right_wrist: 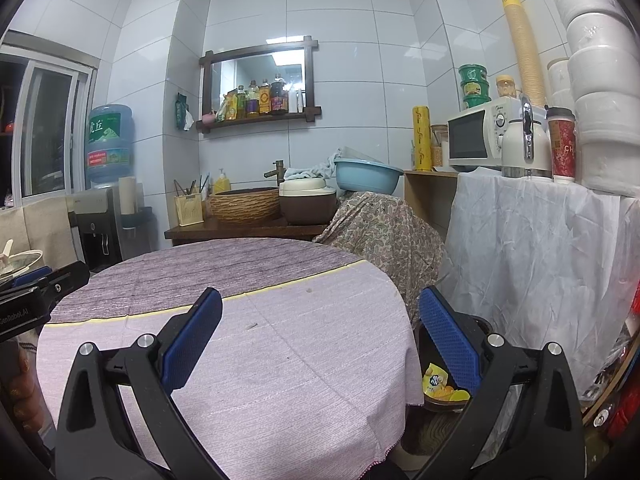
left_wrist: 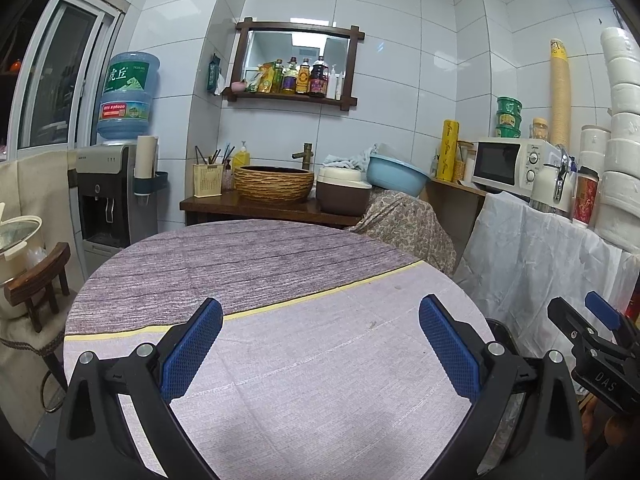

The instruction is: Collect trash

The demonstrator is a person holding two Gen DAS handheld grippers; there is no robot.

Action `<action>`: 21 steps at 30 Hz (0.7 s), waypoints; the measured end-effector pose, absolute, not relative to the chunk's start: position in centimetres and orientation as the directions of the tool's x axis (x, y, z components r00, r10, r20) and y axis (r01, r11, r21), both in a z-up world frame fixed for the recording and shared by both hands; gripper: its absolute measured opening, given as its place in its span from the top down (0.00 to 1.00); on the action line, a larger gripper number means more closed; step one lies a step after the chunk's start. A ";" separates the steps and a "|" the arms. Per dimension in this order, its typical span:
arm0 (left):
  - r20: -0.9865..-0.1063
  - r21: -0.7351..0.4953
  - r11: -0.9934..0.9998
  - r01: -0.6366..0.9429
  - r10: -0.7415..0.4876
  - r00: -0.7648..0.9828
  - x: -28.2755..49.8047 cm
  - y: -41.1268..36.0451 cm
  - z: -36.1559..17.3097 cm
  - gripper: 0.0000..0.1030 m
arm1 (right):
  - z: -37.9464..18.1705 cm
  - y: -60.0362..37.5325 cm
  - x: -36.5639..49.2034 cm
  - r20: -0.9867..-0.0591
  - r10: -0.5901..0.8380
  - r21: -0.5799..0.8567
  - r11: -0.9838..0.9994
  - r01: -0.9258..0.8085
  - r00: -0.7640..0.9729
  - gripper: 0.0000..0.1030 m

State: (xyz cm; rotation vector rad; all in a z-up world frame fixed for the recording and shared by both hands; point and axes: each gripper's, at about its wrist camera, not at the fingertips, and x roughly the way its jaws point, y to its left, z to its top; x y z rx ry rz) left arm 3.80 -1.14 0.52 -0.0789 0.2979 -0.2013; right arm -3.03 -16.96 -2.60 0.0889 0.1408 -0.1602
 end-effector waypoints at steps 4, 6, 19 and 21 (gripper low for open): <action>-0.283 -0.100 0.979 0.178 -0.199 0.938 3.7 -1.3 0.6 0.05 | -2.6 -16.9 -3.0 -0.148 -0.151 0.079 0.983 0.163 0.978 0.06; -0.289 -0.098 0.980 0.174 -0.196 0.937 3.8 -1.4 0.6 0.05 | -2.7 -16.9 -3.0 -0.150 -0.149 0.078 0.984 0.162 0.977 0.06; -0.288 -0.081 0.984 0.159 -0.176 0.941 3.4 -2.1 0.8 0.05 | -2.8 -17.0 -2.9 -0.153 -0.145 0.080 0.984 0.159 0.977 0.06; -0.288 -0.079 0.985 0.156 -0.172 0.942 3.4 -2.2 0.8 0.05 | -2.8 -17.0 -2.9 -0.153 -0.146 0.080 0.984 0.160 0.977 0.06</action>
